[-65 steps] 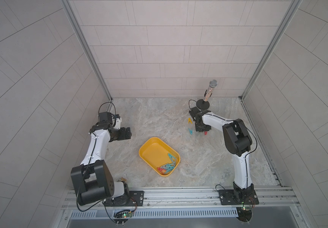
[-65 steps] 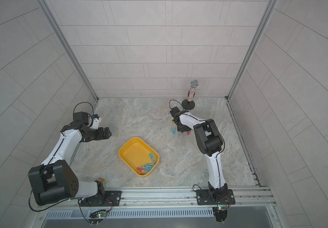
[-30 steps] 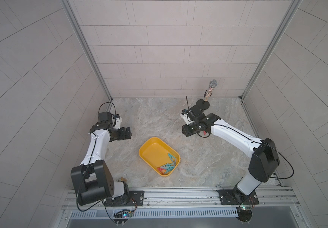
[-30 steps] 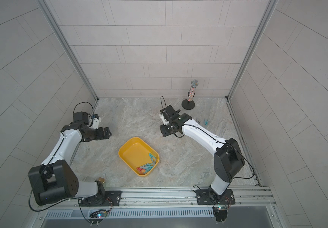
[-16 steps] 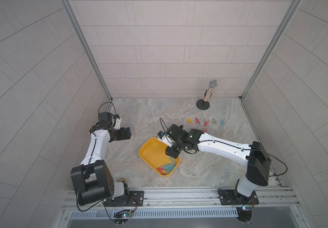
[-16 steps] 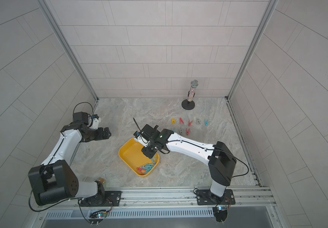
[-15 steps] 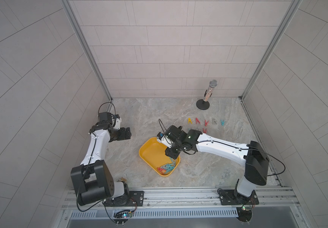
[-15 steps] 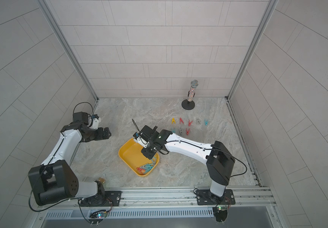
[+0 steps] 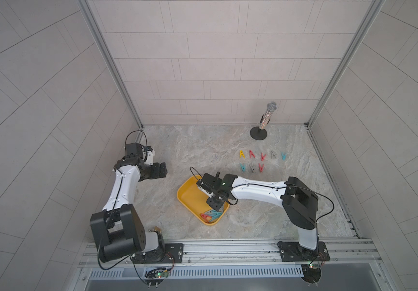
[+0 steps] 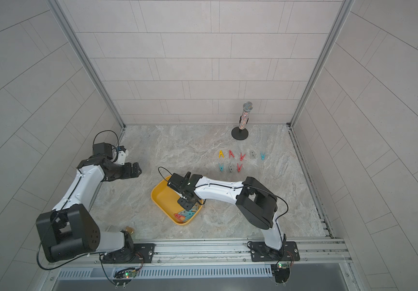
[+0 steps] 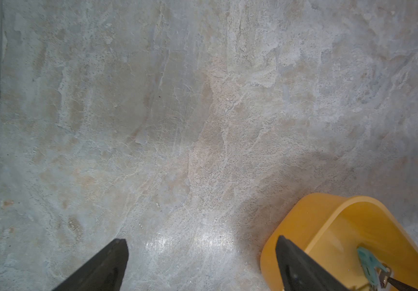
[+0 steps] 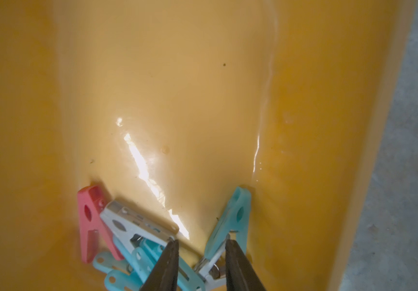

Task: Take the clothespins out of the storage box
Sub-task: Pick up the clothespin from the storage box.

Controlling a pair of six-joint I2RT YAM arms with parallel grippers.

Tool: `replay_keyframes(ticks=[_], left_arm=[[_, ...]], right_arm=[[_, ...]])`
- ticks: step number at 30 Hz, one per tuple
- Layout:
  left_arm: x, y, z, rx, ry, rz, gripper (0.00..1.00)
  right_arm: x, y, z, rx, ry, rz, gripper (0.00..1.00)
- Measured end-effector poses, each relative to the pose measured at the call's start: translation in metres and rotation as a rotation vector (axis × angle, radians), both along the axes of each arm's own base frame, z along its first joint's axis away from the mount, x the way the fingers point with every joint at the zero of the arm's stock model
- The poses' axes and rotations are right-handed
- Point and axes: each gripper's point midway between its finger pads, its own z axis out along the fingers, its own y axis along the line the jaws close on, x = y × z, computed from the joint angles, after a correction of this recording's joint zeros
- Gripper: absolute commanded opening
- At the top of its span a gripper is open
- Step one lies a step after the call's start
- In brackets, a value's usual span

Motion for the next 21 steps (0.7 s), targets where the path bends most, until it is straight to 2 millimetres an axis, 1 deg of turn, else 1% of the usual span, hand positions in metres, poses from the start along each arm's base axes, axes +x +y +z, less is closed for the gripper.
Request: replay_keyframes(ticks=[4,8,12,18,21], left_arm=[[0.0,0.0,0.0,0.0,0.0,0.001,1.0],[0.0,0.0,0.0,0.0,0.0,0.001,1.0],[0.0,0.0,0.0,0.0,0.0,0.0,1.0],[0.0,0.0,0.0,0.0,0.0,0.0,1.0],[0.0,0.0,0.0,0.0,0.0,0.0,1.0]], right_arm=[[0.006,-0.004,-0.007,-0.042,-0.012,-0.052,0.33],[0.011,-0.007,-0.009,-0.066,-0.022,-0.093,0.32],[0.012,-0.009,-0.013,-0.087,-0.018,-0.116,0.29],[0.011,-0.01,-0.027,-0.117,0.0,-0.138,0.25],[0.012,-0.008,-0.025,-0.11,0.003,-0.144,0.21]])
